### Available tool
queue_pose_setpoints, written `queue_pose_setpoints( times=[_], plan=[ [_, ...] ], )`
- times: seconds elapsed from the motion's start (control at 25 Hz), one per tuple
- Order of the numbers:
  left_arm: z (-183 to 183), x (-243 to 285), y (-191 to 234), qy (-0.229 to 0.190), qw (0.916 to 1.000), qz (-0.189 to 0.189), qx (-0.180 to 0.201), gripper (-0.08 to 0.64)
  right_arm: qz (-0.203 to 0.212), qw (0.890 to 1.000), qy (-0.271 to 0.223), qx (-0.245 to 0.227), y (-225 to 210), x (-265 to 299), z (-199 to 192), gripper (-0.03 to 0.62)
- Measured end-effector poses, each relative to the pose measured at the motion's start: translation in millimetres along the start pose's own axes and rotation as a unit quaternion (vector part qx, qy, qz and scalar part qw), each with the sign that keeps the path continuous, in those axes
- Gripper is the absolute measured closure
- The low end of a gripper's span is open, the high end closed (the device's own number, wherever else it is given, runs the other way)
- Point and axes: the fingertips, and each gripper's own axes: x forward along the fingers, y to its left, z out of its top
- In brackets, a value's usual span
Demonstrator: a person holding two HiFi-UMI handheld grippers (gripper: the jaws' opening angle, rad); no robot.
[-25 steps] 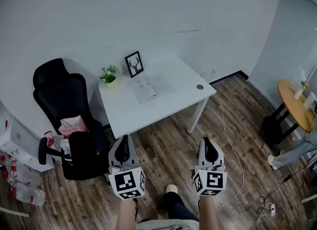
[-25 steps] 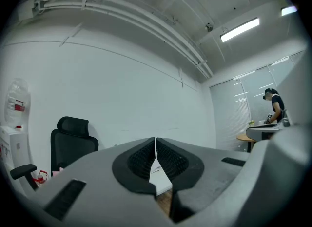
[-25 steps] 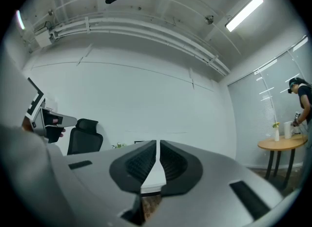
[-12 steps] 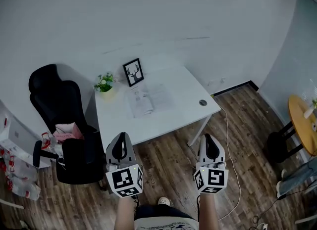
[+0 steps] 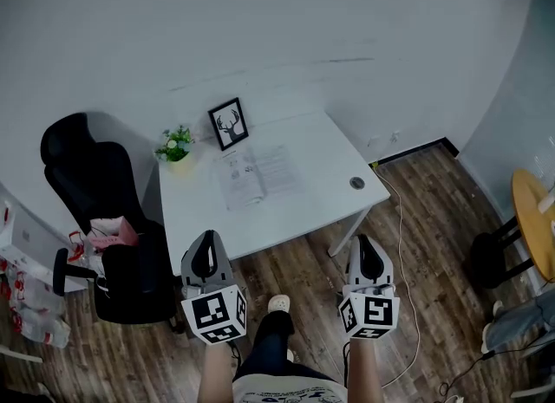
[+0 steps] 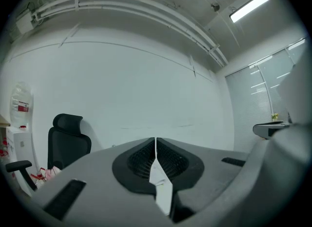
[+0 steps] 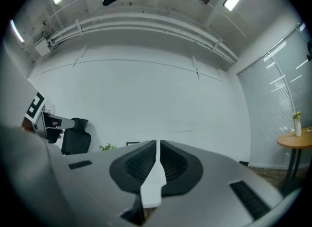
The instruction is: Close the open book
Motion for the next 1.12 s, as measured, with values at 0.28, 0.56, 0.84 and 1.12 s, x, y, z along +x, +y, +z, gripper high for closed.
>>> queue_pose_setpoints(
  times=[0.28, 0.56, 0.84, 1.12],
  plan=[
    [-11.0, 57.9, -2.6, 0.001, 0.9999, 0.006, -0.012, 0.532, 0.002, 1.000, -0.002, -0.006, -17.8, 60.0, -8.0, 0.561],
    [-11.4, 145.3, -2.9, -0.006, 0.9996, 0.021, -0.019, 0.532, 0.022, 1.000, -0.007, -0.016, -31.4, 154.0, -8.3, 0.561],
    [-11.6, 228.1, 0.5, -0.002, 0.9988, 0.034, -0.035, 0.532, 0.041, 0.999, -0.009, -0.020, -38.8, 244.4, -6.2, 0.561],
    [-20.1, 278.0, 12.5, 0.005, 0.9978, 0.055, -0.036, 0.532, 0.068, 0.997, -0.006, -0.020, -30.2, 312.3, -13.7, 0.561]
  ],
)
